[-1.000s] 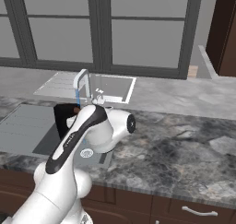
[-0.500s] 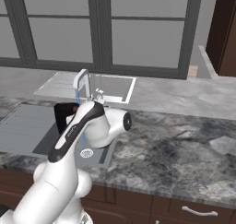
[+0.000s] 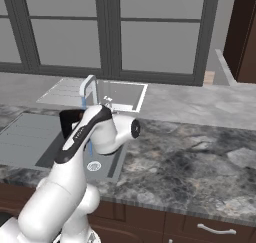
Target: Turn on the sink faucet and place the jug under the water for a few seconds to fill it up.
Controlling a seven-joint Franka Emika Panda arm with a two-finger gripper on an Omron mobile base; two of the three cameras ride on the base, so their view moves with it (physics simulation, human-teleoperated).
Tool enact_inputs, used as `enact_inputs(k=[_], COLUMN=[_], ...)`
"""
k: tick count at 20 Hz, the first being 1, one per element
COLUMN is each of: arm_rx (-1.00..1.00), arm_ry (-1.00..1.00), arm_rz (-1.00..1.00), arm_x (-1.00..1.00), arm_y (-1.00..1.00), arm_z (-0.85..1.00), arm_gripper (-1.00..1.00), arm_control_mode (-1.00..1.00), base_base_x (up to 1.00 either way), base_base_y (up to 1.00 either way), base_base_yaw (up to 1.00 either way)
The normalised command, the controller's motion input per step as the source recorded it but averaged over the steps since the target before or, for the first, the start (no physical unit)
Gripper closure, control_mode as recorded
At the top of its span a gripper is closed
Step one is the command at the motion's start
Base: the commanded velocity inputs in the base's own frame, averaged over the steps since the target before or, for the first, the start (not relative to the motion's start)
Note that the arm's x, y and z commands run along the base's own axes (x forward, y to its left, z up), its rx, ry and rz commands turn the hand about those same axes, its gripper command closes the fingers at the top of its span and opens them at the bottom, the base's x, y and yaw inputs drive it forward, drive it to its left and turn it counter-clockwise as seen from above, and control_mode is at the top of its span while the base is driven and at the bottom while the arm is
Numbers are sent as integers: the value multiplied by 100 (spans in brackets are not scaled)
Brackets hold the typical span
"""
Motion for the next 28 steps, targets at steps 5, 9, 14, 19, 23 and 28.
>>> enact_inputs(k=[5, 9, 14, 19, 23, 28], arm_rx=[0, 0, 0, 0, 0, 0], arm_ry=[0, 0, 0, 0, 0, 0], arm_rz=[0, 0, -1, -2, -2, -2], arm_x=[25, 23, 25, 26, 16, 8], arm_y=[9, 2, 0, 0, 3, 8], arm_z=[0, 0, 0, 0, -10, -19], arm_gripper=[100, 100, 100, 100, 100, 100], arm_control_mode=[-100, -100, -100, -100, -100, -100], base_base_x=[0, 0, 0, 0, 0, 0], base_base_y=[0, 0, 0, 0, 0, 0], base_base_yaw=[0, 0, 0, 0, 0, 0])
